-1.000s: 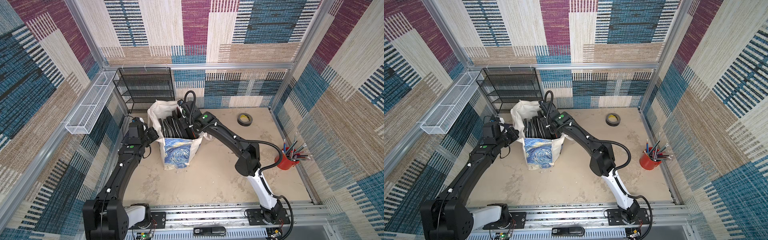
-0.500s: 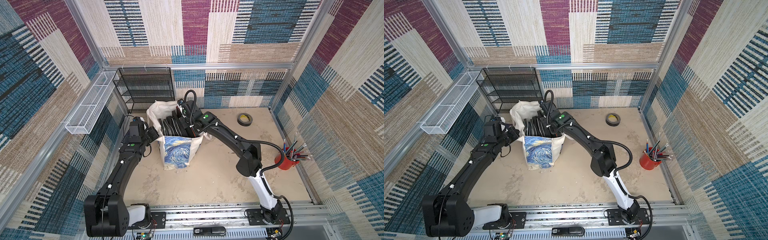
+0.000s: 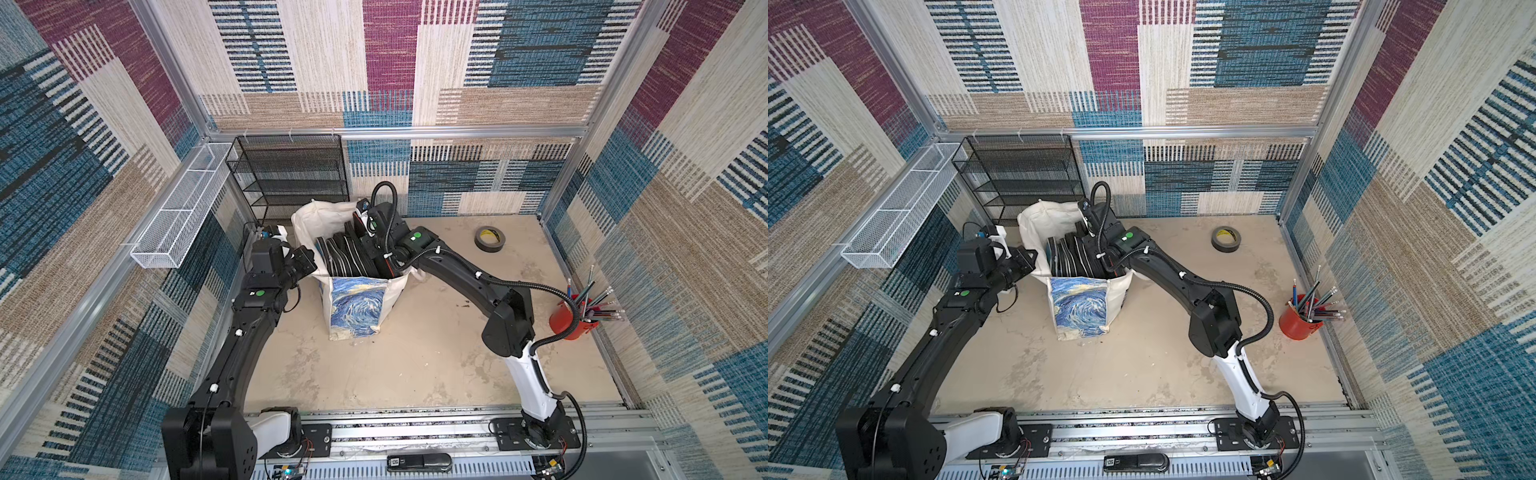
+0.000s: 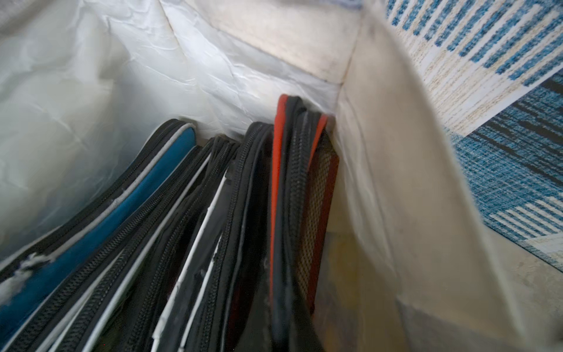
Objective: Remove the ping pong set from the canvas bag
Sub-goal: Pick up the ping pong set from the canvas bag.
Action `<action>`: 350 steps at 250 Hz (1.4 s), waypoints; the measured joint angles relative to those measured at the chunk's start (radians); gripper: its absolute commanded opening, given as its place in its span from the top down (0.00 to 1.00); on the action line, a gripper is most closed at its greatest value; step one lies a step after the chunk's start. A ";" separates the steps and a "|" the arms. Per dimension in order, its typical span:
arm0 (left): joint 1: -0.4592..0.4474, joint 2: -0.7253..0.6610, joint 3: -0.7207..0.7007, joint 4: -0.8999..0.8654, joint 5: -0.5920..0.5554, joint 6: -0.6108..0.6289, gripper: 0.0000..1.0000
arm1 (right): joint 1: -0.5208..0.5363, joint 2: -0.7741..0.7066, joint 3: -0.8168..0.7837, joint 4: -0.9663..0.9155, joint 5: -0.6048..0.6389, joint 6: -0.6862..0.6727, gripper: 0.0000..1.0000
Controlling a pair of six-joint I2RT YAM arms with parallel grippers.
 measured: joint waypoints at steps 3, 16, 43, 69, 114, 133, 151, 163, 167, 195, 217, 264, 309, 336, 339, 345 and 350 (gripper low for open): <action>0.000 -0.005 0.002 -0.004 0.000 0.000 1.00 | 0.000 -0.003 0.000 -0.001 -0.002 -0.001 1.00; 0.000 -0.026 0.008 -0.032 -0.003 0.008 1.00 | 0.000 -0.012 0.010 -0.007 -0.008 -0.002 1.00; 0.000 -0.039 0.037 -0.090 -0.004 0.024 1.00 | 0.000 -0.021 0.078 -0.029 -0.033 -0.010 1.00; 0.000 -0.019 0.055 -0.100 -0.006 0.041 1.00 | 0.001 -0.057 0.113 -0.030 -0.062 -0.019 1.00; 0.000 0.027 0.050 -0.053 -0.005 0.040 1.00 | 0.001 -0.213 0.096 -0.024 -0.093 -0.027 1.00; 0.001 0.028 0.042 -0.039 -0.016 0.041 1.00 | 0.001 -0.328 0.069 -0.021 -0.094 -0.034 1.00; 0.002 0.028 0.039 -0.037 -0.033 0.041 1.00 | 0.001 -0.474 0.033 -0.014 -0.090 -0.039 1.00; 0.003 0.026 0.033 -0.032 -0.043 0.041 1.00 | 0.001 -0.593 0.006 -0.005 -0.079 -0.043 1.00; 0.003 0.026 0.032 -0.032 -0.047 0.041 1.00 | 0.001 -0.629 -0.001 -0.002 -0.074 -0.045 1.00; 0.006 0.024 0.029 -0.033 -0.066 0.041 1.00 | -0.001 -0.822 -0.038 0.146 -0.007 -0.054 1.00; 0.013 0.018 0.029 -0.045 -0.084 0.041 1.00 | -0.018 -0.855 -0.089 0.299 0.019 -0.061 1.00; 0.044 0.010 0.030 -0.066 -0.093 0.040 1.00 | -0.115 -0.851 -0.227 0.147 0.029 -0.033 1.00; 0.058 -0.003 0.031 -0.094 -0.101 0.040 1.00 | -0.151 -0.861 -0.267 0.144 0.026 -0.016 1.00; 0.062 -0.008 0.034 -0.106 -0.101 0.040 1.00 | -0.160 -0.832 -0.284 0.183 0.032 -0.018 1.00; 0.063 -0.009 0.034 -0.107 -0.101 0.040 1.00 | -0.160 -0.828 -0.286 0.185 0.032 -0.020 1.00; 0.064 -0.010 0.034 -0.109 -0.101 0.040 1.00 | -0.162 -0.816 -0.293 0.191 0.039 -0.026 1.00; 0.066 -0.011 0.034 -0.111 -0.101 0.040 1.00 | -0.164 -0.806 -0.300 0.195 0.046 -0.029 1.00</action>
